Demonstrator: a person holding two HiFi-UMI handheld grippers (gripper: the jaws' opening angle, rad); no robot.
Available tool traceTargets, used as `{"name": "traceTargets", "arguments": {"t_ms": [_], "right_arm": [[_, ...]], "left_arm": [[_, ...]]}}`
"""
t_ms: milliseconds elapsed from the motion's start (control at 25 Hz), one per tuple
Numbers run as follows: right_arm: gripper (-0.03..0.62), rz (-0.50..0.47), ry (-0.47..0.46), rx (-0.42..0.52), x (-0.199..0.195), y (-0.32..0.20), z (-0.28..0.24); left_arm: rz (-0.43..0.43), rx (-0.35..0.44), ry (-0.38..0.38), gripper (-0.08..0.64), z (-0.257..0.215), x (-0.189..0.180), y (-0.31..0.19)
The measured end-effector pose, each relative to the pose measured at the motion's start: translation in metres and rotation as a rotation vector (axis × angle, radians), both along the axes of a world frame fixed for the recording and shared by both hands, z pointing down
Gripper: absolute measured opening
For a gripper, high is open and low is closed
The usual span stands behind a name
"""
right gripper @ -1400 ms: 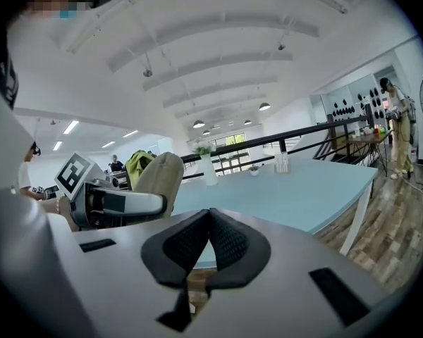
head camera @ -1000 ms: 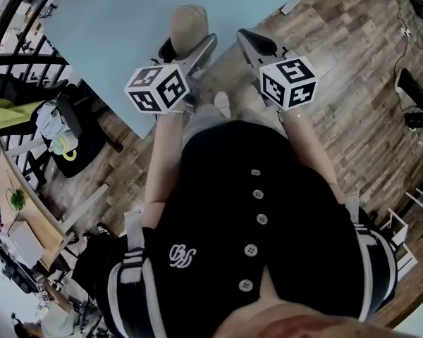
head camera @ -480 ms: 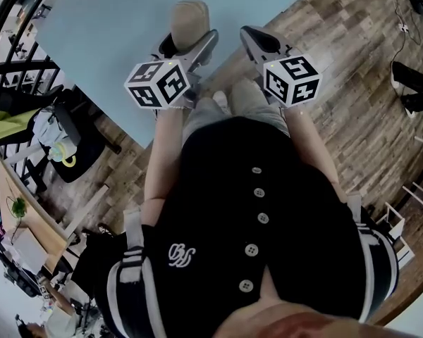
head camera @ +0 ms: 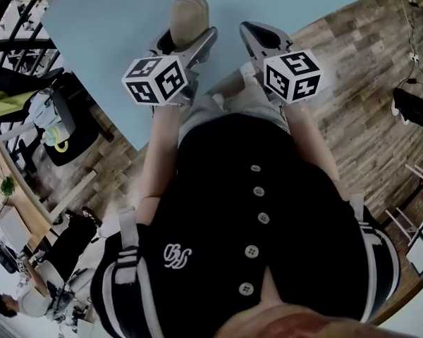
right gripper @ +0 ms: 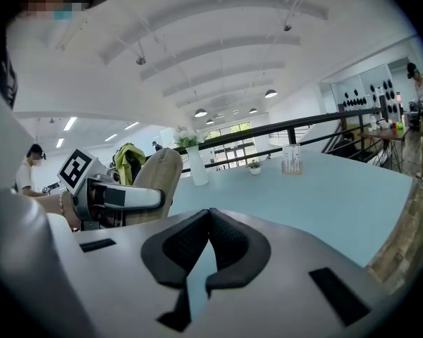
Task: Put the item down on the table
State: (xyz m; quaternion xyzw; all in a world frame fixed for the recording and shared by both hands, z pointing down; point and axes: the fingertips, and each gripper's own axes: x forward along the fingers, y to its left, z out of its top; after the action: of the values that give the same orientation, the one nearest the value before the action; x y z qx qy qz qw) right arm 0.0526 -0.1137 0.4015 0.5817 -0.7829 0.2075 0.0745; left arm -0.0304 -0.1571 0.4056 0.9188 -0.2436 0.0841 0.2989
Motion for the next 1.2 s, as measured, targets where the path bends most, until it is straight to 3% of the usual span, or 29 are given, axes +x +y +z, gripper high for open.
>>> {"name": "traceTargets", "arguments": {"t_ms": [200, 520, 920, 1200], "right_arm": [[0.011, -0.079, 0.009, -0.027, 0.010, -0.051, 0.002], [0.011, -0.237, -0.001, -0.035, 0.037, -0.104, 0.001], [0.011, -0.417, -0.032, -0.012, 0.064, -0.139, 0.002], [0.011, -0.489, -0.047, -0.003, 0.064, -0.149, 0.004]], "left_arm": [[-0.059, -0.039, -0.005, 0.413, 0.010, 0.008, -0.038], [-0.195, -0.037, -0.001, 0.413, 0.005, 0.037, -0.077], [-0.398, -0.045, -0.028, 0.413, 0.017, 0.060, -0.093], [-0.497, -0.048, -0.060, 0.413, 0.020, 0.050, -0.096]]}}
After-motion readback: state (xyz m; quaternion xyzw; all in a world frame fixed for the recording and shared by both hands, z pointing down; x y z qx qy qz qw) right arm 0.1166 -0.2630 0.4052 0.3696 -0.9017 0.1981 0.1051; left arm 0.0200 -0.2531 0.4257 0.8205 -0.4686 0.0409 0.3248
